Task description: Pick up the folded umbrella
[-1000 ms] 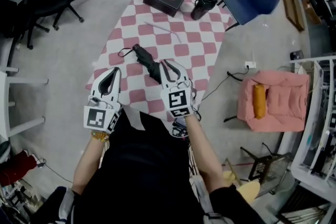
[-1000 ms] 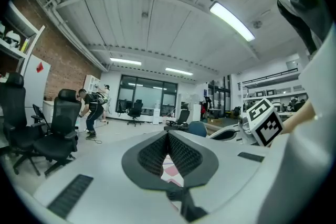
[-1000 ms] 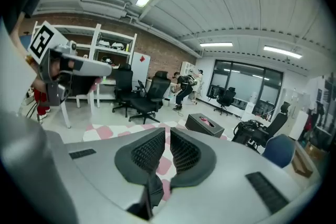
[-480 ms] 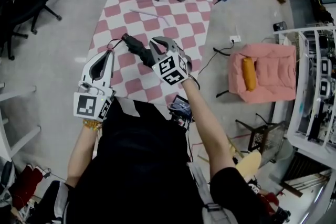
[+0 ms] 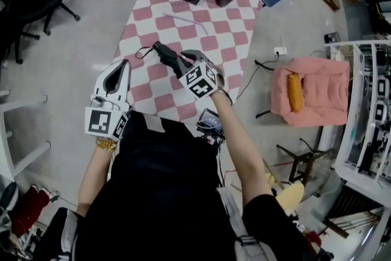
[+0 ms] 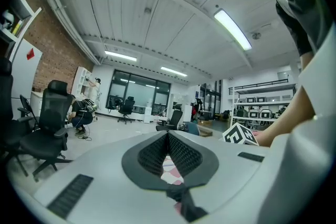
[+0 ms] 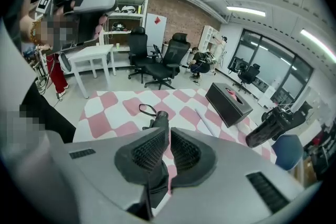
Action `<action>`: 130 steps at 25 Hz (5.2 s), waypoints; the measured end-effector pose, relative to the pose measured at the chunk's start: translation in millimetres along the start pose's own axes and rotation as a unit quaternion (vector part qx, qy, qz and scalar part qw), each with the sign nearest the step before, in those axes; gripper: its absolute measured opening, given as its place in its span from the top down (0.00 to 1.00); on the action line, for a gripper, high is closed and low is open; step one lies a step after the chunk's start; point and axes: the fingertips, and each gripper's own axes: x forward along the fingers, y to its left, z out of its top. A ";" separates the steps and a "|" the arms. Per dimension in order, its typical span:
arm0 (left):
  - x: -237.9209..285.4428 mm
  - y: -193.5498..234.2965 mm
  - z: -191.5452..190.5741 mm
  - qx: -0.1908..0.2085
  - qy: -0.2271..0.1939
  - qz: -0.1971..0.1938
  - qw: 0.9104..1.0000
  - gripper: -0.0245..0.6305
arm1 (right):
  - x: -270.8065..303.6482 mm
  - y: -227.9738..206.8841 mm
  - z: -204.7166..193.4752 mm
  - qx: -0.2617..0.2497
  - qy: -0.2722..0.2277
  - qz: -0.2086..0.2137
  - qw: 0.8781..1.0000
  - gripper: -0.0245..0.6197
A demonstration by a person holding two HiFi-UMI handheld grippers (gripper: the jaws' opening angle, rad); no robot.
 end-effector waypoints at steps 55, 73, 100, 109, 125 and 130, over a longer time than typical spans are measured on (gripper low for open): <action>-30.7 54.3 -6.5 -0.002 0.035 0.051 0.998 0.94 | 84.4 28.0 -84.1 0.050 0.260 0.113 0.958 0.55; -22.6 51.3 -16.7 -0.007 0.045 0.044 0.998 0.94 | 108.6 42.1 -77.3 0.066 0.237 0.122 0.962 0.53; -27.4 34.9 -23.3 -0.001 0.057 0.031 0.998 0.94 | 102.9 43.6 -78.1 0.054 0.224 0.115 0.966 0.61; -35.5 25.6 -27.8 -0.001 0.061 0.033 0.998 0.94 | 98.8 42.8 -79.1 0.052 0.228 0.105 0.967 0.62; -33.2 15.9 -23.6 0.009 0.063 0.025 0.998 0.94 | 85.2 31.9 -75.3 0.099 0.214 0.090 0.968 0.63; -31.8 9.0 -22.6 0.014 0.065 0.020 0.998 0.94 | 79.0 25.5 -72.0 0.109 0.207 0.077 0.969 0.63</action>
